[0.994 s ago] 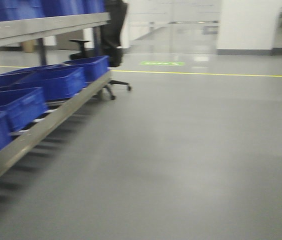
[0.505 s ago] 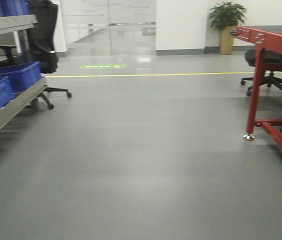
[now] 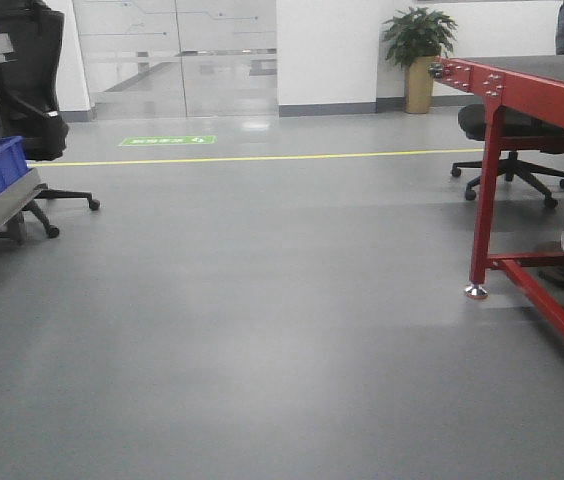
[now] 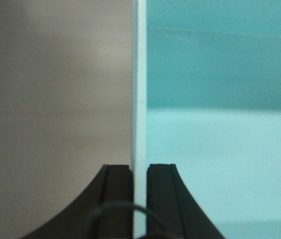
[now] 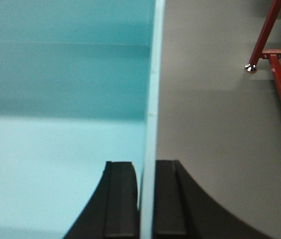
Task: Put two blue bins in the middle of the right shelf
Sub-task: 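Carry the teal bin in both grippers while driving across the floor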
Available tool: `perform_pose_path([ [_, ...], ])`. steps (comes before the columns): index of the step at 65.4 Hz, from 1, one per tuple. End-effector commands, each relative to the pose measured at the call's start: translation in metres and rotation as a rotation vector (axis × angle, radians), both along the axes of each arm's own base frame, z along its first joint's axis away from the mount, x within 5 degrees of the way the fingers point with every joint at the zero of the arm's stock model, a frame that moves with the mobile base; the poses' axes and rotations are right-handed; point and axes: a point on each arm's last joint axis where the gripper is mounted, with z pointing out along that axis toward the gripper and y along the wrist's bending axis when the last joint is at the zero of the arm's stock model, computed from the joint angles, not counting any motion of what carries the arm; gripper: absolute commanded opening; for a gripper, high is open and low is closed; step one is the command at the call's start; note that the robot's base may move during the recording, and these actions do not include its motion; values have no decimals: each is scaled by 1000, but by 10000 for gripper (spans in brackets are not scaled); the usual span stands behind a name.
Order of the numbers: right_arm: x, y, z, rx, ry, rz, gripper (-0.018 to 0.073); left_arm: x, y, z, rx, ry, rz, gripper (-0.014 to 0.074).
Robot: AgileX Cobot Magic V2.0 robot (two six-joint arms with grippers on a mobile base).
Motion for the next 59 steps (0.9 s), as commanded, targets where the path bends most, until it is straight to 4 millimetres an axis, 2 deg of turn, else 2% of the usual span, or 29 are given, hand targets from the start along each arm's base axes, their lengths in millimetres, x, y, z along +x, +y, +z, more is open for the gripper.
perform_pose_path([
  [1, -6, 9, 15, 91, -91, 68, -155, -2, -11, 24, -117, -199, -87, -111],
  [59, -6, 9, 15, 91, -91, 68, -155, -2, -10, 24, -99, -207, -79, -111],
])
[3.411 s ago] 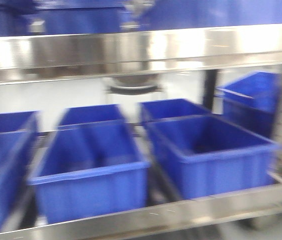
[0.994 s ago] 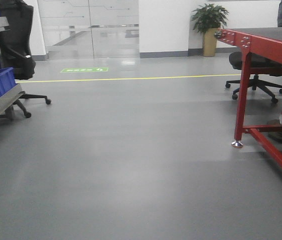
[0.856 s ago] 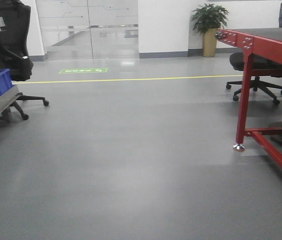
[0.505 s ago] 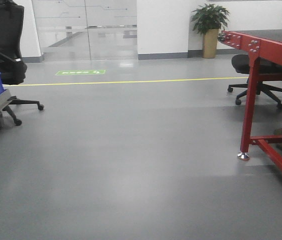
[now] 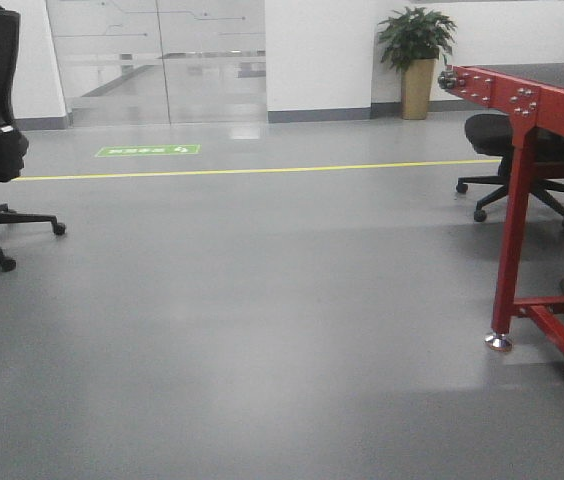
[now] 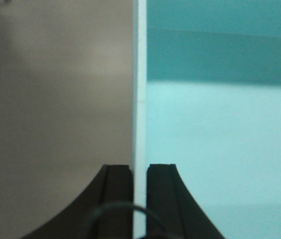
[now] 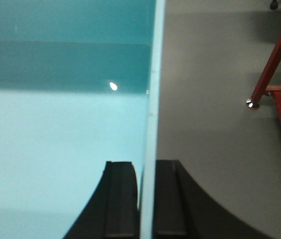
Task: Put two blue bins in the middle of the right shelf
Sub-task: 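Carry the teal bin in both grippers while driving across the floor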
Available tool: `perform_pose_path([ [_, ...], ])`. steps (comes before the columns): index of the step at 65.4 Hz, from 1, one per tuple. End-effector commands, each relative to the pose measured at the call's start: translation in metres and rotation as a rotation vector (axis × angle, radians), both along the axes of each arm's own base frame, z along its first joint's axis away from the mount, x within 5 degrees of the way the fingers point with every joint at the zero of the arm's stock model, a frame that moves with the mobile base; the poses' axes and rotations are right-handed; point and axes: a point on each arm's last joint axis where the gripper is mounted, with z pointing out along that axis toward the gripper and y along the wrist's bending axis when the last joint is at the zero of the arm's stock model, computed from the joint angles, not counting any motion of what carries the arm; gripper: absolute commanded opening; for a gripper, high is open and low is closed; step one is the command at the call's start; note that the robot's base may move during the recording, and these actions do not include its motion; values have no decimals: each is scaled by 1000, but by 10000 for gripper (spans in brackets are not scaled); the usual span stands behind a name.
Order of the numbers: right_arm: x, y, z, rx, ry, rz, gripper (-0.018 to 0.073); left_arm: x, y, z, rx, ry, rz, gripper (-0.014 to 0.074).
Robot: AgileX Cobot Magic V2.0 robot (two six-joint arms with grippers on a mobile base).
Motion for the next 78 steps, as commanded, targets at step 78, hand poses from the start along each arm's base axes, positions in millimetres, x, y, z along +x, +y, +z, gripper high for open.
perform_pose_path([
  [78, -5, 9, 15, 90, -94, 67, -155, -2, -10, 24, -104, -203, -83, -111],
])
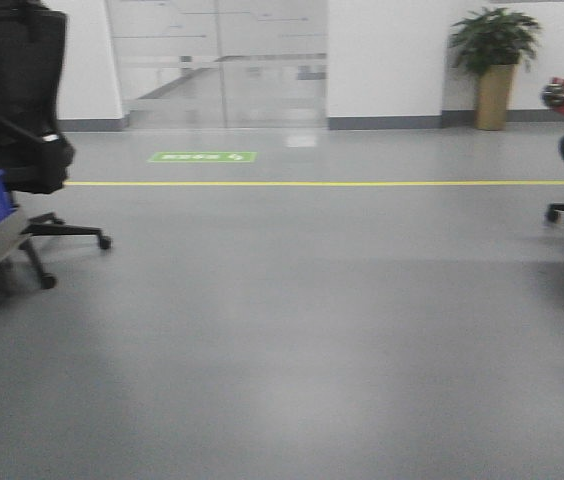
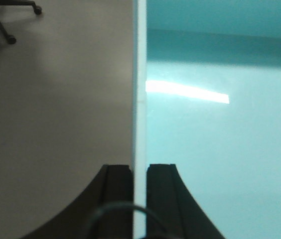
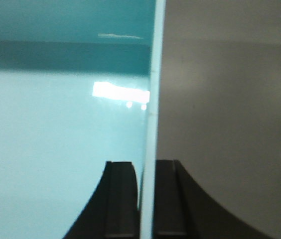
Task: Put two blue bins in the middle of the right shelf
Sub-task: 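Carry the teal bin in both grippers while driving across the floor, then drive to the shelf with the red-bag bin holding the teal bin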
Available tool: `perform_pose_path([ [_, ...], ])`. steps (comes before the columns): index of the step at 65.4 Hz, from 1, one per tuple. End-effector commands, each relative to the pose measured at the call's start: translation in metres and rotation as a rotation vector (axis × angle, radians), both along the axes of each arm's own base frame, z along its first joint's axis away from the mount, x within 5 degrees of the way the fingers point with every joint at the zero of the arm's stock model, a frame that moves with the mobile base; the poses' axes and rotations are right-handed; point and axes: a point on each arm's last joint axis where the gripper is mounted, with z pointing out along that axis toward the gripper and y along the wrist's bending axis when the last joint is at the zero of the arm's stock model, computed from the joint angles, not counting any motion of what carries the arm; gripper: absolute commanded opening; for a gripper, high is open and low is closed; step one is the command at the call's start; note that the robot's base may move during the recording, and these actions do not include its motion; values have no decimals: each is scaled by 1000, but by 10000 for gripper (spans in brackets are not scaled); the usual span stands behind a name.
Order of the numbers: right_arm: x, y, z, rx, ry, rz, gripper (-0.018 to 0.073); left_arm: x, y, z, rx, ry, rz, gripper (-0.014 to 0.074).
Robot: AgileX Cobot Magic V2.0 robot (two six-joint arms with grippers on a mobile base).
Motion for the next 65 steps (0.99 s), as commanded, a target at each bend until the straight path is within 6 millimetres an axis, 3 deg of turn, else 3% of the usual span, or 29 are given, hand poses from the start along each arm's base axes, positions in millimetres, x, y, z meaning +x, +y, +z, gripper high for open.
perform_pose_path([
  [1, -5, 9, 15, 90, -94, 67, -155, -2, -10, 24, -103, -199, -82, -111],
  [65, -5, 9, 15, 90, -94, 67, -155, -2, -10, 24, -103, -199, -82, -111],
])
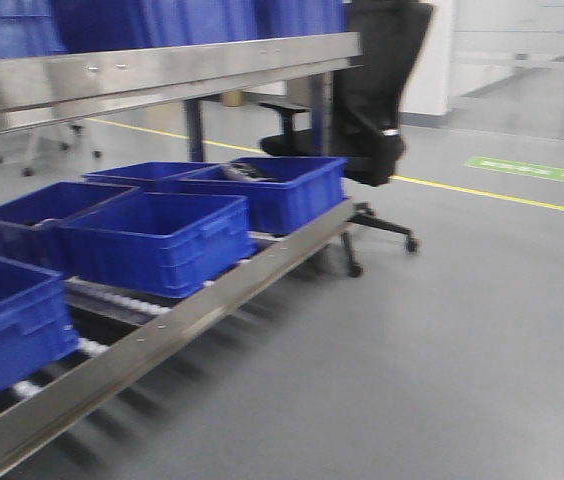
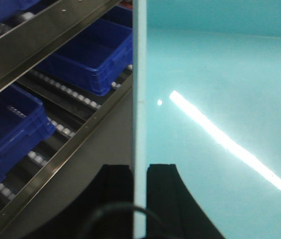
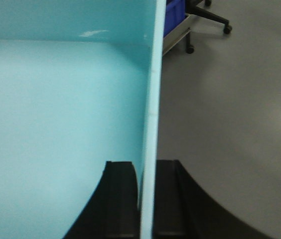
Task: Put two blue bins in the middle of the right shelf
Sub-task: 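Drive to the shelf with the red-bag bin holding the teal bin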
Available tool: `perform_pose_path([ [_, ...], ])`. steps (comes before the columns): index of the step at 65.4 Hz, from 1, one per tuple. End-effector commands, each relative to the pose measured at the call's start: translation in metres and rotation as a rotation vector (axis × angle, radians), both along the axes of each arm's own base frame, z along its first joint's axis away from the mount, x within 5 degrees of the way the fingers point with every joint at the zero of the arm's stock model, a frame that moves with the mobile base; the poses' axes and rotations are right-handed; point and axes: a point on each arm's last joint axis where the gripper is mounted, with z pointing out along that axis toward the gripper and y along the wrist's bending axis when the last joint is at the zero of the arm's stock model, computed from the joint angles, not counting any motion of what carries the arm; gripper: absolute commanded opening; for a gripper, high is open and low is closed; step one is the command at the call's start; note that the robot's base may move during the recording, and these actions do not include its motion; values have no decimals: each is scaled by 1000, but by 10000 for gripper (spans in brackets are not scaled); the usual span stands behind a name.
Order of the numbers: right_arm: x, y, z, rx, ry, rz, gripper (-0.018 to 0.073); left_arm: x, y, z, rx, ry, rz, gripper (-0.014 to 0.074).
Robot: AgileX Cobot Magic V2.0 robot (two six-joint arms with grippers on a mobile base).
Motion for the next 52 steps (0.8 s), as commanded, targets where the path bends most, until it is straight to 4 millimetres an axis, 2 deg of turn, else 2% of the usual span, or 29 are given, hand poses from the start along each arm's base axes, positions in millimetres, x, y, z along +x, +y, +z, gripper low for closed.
perform_pose_path([
  [1, -6, 9, 15, 89, -92, 67, -155, -2, -10, 24, -104, -197, -82, -111],
  [52, -6, 9, 15, 89, -92, 67, -155, -2, -10, 24, -104, -197, -82, -111],
])
